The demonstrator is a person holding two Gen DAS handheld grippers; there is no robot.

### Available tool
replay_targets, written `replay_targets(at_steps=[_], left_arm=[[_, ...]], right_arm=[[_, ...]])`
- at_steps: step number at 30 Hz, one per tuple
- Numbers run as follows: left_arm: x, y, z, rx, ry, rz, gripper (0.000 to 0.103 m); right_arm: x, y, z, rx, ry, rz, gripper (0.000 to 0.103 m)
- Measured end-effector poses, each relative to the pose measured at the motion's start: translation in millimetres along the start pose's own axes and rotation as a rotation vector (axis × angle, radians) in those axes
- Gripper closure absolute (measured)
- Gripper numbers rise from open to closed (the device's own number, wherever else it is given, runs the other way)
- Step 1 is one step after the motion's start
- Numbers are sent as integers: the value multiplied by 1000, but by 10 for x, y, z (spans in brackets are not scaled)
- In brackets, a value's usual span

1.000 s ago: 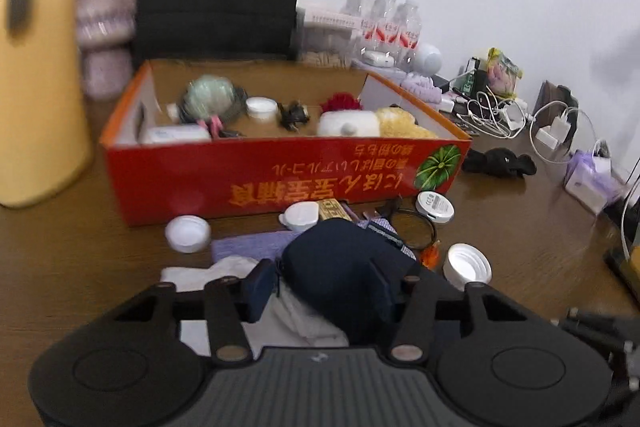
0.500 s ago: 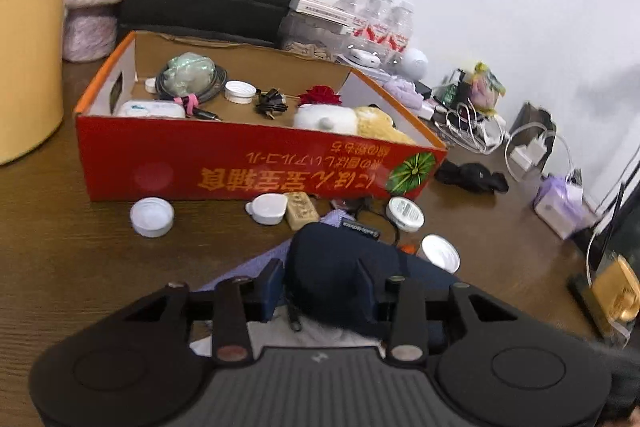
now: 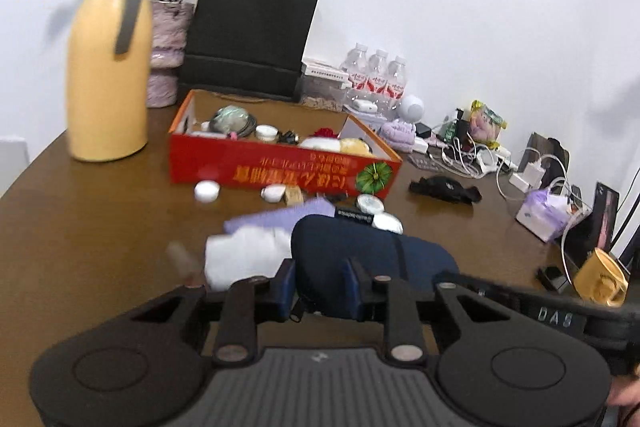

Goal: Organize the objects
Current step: 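Grasp the navy blue pouch with both tools together, then carry the navy pouch into the box and open both tools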

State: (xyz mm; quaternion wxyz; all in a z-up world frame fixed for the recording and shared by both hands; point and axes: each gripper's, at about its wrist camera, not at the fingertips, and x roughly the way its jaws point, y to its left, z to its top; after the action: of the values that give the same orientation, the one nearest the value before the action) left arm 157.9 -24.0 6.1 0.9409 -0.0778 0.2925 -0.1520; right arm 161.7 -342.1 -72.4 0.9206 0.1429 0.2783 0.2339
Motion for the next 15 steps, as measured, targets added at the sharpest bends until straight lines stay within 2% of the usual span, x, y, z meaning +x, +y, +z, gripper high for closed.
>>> replay_targets(at_steps=[4, 8, 12, 15], left_arm=[[-188, -30, -134, -7, 15, 17, 79], [-251, -21, -129, -14, -6, 3, 79], [-175, -21, 149, 15, -53, -25, 79], [72, 61, 549, 5, -96, -35, 79]], right_arm=[[-215, 151, -42, -46, -10, 14, 67], [-248, 186, -5, -42, -30, 3, 67], [-228, 285, 259, -107, -78, -27, 67], [-45, 343, 653, -167, -135, -34, 67]])
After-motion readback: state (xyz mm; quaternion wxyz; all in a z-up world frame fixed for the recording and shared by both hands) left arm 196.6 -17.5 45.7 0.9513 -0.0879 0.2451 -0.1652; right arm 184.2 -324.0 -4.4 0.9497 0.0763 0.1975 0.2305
